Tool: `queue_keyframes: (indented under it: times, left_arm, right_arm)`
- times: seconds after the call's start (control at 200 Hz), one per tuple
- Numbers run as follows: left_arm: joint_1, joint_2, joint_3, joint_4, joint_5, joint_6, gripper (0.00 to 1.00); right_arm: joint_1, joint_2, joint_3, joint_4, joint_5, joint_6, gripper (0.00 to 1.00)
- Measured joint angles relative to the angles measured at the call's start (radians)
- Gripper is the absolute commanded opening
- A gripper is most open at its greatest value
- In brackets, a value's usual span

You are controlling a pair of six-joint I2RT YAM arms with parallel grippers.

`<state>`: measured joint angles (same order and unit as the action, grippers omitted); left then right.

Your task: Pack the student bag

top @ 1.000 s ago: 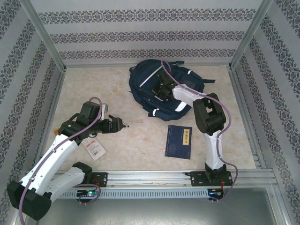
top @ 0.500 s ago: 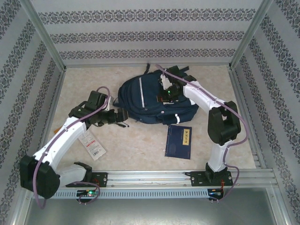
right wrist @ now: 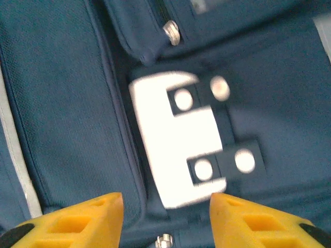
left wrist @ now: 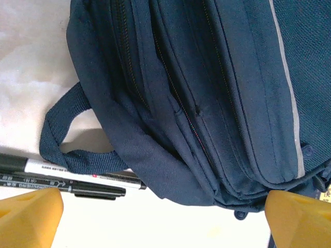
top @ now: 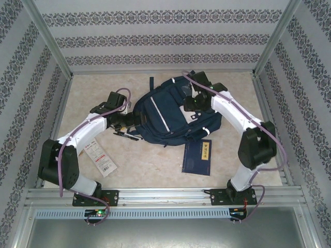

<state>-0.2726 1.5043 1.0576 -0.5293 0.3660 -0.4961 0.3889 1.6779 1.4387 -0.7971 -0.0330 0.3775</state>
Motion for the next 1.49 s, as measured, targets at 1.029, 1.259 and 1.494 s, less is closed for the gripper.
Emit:
queue_keyframes:
  times: [1.029,1.259,1.494]
  left_arm:
    - [0.013,0.486,0.362,-0.023,-0.103,0.019,0.78]
    - [0.013,0.484,0.361,-0.019,-0.015,-0.013,0.46]
    - [0.013,0.449,0.315,0.010,0.046,-0.035,0.04]
  right_arm:
    - [-0.169,-0.259,-0.636,0.490,-0.187,0.529,0.00]
    - [-0.253,-0.238,-0.483,0.484,-0.246,0.458,0.00]
    - [-0.305,-0.163,-0.356,0.485,-0.301,0.415,0.00]
